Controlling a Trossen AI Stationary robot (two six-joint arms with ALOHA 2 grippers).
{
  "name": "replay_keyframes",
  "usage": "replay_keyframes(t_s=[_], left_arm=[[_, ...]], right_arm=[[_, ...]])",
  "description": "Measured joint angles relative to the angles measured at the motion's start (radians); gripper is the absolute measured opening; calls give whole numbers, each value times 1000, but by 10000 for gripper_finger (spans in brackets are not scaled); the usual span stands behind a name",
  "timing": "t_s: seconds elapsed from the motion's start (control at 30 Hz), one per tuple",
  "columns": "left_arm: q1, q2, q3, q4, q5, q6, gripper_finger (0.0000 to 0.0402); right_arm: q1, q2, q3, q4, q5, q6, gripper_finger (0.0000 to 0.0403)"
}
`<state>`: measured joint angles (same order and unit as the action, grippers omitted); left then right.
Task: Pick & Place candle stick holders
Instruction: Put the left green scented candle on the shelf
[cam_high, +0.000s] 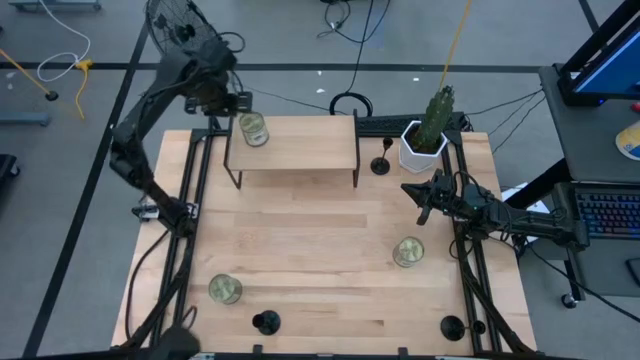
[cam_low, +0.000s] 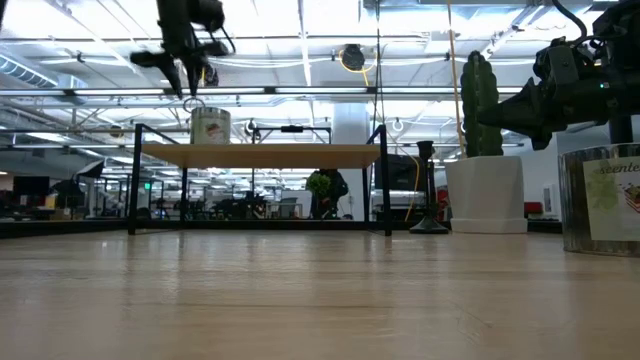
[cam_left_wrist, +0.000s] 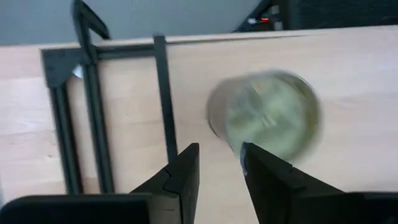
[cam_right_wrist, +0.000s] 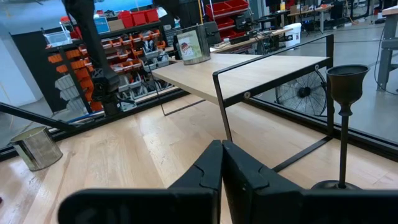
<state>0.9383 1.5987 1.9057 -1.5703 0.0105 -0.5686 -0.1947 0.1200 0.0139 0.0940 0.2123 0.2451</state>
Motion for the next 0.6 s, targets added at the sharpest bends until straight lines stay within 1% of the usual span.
replay_keyframes(t_s=[0.13,0.23,0.33,0.43,0.6], left_arm=[[-44,-91,0,-1,111,55,124],[-108,-154,0,-2,223,131,124],[-193,-209,0,-1,283,138,121],[-299,-251,0,-1,275,118,114],[-487,-281,0,-1,196,96,94]], right_arm=[[0,0,0,0,0,0,4],[0,0,0,0,0,0,4],[0,0,0,0,0,0,4],[0,0,0,0,0,-4,4],[0,0,0,0,0,-4,4]])
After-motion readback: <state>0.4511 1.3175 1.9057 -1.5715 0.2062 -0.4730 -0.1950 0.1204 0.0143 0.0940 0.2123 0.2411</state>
